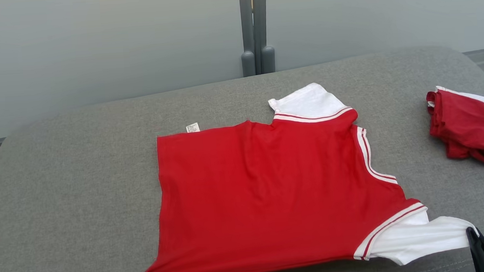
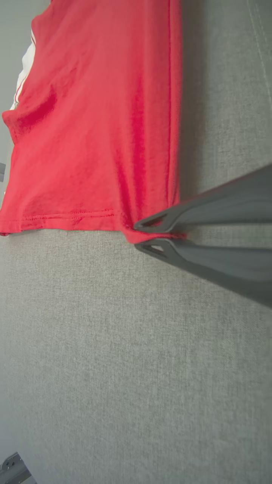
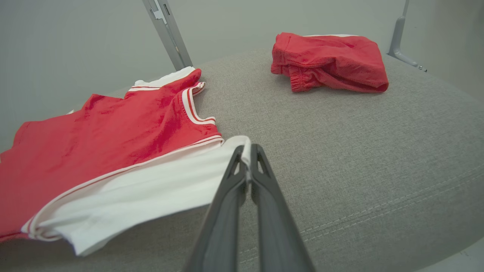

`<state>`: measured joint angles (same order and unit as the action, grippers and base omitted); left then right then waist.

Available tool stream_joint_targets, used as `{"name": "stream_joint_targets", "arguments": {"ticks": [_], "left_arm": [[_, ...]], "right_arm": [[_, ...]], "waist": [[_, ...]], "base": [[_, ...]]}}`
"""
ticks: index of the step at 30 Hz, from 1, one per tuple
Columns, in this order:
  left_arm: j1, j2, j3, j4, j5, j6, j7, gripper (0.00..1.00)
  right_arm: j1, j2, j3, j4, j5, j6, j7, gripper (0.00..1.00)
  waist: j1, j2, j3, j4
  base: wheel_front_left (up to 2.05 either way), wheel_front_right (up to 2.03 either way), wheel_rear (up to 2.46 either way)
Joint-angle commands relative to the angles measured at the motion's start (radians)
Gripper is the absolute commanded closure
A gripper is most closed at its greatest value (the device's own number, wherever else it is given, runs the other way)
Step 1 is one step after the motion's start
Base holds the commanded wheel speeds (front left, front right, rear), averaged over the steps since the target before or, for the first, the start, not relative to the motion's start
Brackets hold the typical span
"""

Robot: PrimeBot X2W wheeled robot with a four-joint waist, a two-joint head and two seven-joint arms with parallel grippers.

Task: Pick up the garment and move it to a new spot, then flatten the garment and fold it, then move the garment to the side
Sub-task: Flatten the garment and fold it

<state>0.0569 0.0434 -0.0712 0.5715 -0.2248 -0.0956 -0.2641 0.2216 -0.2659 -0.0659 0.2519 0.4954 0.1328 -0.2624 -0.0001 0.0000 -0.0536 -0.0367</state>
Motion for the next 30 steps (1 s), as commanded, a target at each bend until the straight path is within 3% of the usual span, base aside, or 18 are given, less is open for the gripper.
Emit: {"name": "stream_joint_targets", "arguments": {"ticks": [1, 8, 15, 23, 30], "left_arm": [[0.02, 0.014, 0.006, -0.003, -0.002, 0.011, 0.0, 1.0], [0.074, 0.014, -0.017, -0.036, -0.01, 0.004, 0.0, 1.0], [-0.008, 0.013, -0.034, -0.06, -0.015, -0.006, 0.0, 1.0], [-0.111, 0.01, -0.087, -0.089, -0.002, -0.025, 0.0, 1.0], [-0.213, 0.01, -0.137, -0.052, -0.02, -0.008, 0.0, 1.0]], "right_arm": [[0.006, -0.018, -0.014, 0.004, 0.013, -0.004, -0.003, 1.0], [0.008, -0.034, -0.009, 0.011, 0.022, -0.004, -0.003, 1.0], [0.012, -0.047, -0.014, -0.043, 0.04, -0.004, -0.003, 1.0], [-0.197, -0.012, 0.041, 0.052, -0.042, -0.003, -0.003, 1.0], [-0.382, 0.003, 0.065, 0.178, -0.095, -0.003, -0.003, 1.0]], "waist": [[0.0001, 0.0, -0.005, 0.007], [0.0001, 0.0, -0.022, 0.043], [0.0001, 0.0, 0.003, 0.062], [0.0001, 0.0, 0.065, 0.06], [0.0001, 0.0, 0.14, 0.063]], "base": [[0.0, 0.0, 0.0], [0.0, 0.0, 0.0], [0.0, 0.0, 0.0], [0.0, 0.0, 0.0], [0.0, 0.0, 0.0]]}}
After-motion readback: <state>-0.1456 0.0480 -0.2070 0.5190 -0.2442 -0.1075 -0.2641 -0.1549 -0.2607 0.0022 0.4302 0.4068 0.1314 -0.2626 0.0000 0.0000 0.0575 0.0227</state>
